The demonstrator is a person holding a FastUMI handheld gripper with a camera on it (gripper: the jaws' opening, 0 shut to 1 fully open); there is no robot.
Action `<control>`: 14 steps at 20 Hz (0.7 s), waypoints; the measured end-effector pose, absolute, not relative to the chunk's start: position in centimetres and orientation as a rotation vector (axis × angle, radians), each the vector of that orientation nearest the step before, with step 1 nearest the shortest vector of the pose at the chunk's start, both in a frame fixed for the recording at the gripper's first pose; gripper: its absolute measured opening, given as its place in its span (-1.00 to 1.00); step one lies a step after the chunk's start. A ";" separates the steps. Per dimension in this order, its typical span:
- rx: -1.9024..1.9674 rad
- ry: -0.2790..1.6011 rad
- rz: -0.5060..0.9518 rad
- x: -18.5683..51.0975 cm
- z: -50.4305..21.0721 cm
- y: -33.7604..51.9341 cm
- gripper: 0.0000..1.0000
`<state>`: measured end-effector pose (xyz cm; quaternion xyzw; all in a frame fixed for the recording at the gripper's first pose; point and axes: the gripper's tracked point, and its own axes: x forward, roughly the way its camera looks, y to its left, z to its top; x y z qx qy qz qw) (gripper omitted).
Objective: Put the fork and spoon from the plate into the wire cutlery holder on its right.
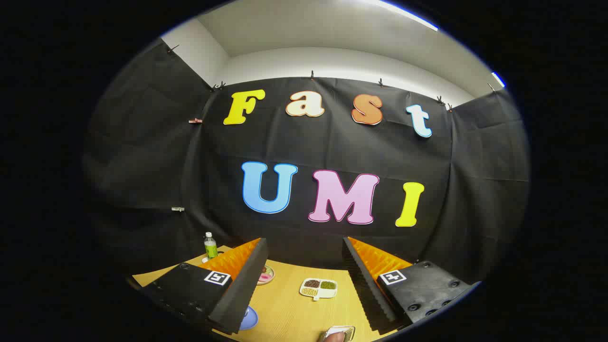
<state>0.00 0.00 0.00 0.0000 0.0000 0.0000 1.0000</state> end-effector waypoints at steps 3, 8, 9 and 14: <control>0.000 0.007 0.000 0.2 -0.1 0.1 0.95; 0.002 0.020 0.003 0.4 -0.5 0.4 0.95; 0.001 0.021 0.004 0.4 -0.5 0.5 0.95; -0.003 0.023 0.007 0.6 -0.5 0.8 0.94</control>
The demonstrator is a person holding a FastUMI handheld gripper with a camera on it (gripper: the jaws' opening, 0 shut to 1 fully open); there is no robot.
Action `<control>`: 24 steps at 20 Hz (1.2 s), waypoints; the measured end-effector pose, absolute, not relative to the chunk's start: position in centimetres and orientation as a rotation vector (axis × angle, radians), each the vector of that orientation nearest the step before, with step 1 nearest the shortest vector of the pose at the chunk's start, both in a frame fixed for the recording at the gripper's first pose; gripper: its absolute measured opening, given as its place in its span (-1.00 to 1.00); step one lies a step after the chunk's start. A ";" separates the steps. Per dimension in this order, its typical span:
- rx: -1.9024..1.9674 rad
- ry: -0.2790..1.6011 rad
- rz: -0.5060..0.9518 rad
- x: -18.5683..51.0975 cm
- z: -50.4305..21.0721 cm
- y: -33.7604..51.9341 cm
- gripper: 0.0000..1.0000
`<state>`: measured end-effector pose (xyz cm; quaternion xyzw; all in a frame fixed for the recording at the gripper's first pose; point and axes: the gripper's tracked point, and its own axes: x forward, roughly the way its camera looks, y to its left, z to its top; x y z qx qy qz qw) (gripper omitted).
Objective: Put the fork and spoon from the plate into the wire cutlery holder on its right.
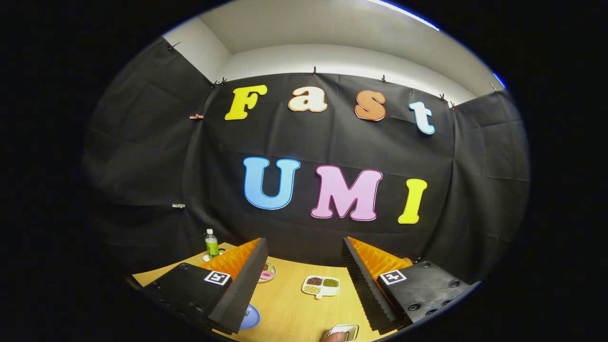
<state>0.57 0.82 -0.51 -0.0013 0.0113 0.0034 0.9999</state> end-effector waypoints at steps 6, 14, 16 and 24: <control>-0.005 0.152 0.078 1.4 -3.7 3.3 0.94; 0.063 0.716 0.370 -0.8 -19.8 14.0 0.96; 0.049 0.837 0.398 -1.4 -24.3 15.8 0.96; 0.068 1.172 0.364 -1.7 -38.2 20.4 0.81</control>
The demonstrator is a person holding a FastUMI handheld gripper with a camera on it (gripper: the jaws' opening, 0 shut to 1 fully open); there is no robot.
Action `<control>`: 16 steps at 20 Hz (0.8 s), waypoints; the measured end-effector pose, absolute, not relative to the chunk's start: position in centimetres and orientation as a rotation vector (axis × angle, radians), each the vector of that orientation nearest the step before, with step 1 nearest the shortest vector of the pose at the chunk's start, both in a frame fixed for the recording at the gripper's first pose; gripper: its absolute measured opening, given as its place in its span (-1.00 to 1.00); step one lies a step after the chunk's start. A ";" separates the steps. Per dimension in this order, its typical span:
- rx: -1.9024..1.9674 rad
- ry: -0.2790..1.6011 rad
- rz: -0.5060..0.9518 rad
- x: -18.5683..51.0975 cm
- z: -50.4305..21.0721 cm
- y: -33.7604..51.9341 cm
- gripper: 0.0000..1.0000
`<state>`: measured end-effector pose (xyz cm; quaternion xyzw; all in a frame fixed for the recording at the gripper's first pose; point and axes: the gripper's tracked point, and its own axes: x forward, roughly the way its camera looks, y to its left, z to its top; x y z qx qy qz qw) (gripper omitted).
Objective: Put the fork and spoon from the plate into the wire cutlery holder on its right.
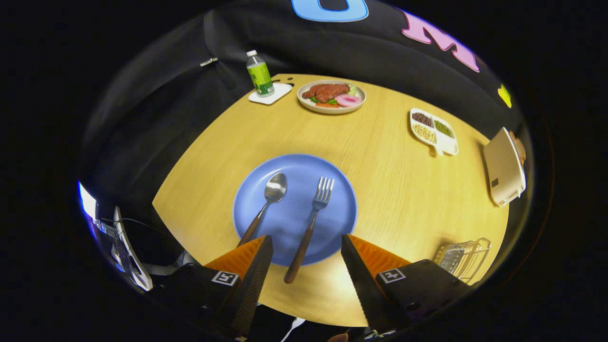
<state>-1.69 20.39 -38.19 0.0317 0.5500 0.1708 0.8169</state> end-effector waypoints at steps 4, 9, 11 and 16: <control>0.014 1.236 0.317 -1.0 -41.9 20.6 0.67; 0.027 1.298 0.260 -0.8 -44.0 21.0 0.32; 0.041 1.306 0.244 -0.6 -44.0 21.0 0.26; 0.117 1.315 0.212 -0.4 -44.0 20.8 -0.79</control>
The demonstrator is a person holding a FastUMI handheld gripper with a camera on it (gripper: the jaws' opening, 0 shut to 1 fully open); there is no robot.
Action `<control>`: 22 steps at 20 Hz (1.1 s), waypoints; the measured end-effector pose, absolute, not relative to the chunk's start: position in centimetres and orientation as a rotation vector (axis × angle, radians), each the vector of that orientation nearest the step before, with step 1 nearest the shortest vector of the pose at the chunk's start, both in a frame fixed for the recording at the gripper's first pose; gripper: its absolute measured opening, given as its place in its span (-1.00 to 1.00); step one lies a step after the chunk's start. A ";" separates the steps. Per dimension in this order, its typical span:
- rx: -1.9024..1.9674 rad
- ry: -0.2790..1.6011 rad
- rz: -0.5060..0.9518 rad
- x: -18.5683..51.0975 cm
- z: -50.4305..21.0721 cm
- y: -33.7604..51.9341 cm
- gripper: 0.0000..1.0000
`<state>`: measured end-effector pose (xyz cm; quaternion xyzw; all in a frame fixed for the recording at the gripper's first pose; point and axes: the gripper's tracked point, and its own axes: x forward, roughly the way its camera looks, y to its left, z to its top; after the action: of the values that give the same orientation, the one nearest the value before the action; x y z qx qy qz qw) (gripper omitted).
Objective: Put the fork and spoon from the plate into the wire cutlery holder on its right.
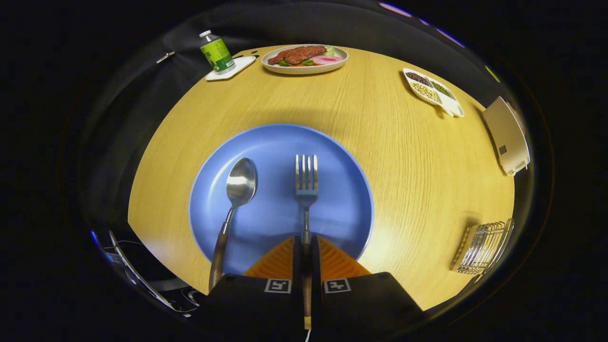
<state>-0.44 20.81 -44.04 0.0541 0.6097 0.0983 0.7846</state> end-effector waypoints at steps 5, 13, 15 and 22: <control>0.234 1.235 0.258 0.4 -40.2 20.6 -0.80; 0.200 1.100 0.312 0.0 -32.3 10.0 -0.80; 0.131 1.096 0.289 -0.8 -31.2 5.6 -0.80; 0.043 1.395 0.275 -7.5 -30.0 -5.7 -0.80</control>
<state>-7.54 -5.68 -30.04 0.0197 0.6400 0.1264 0.7576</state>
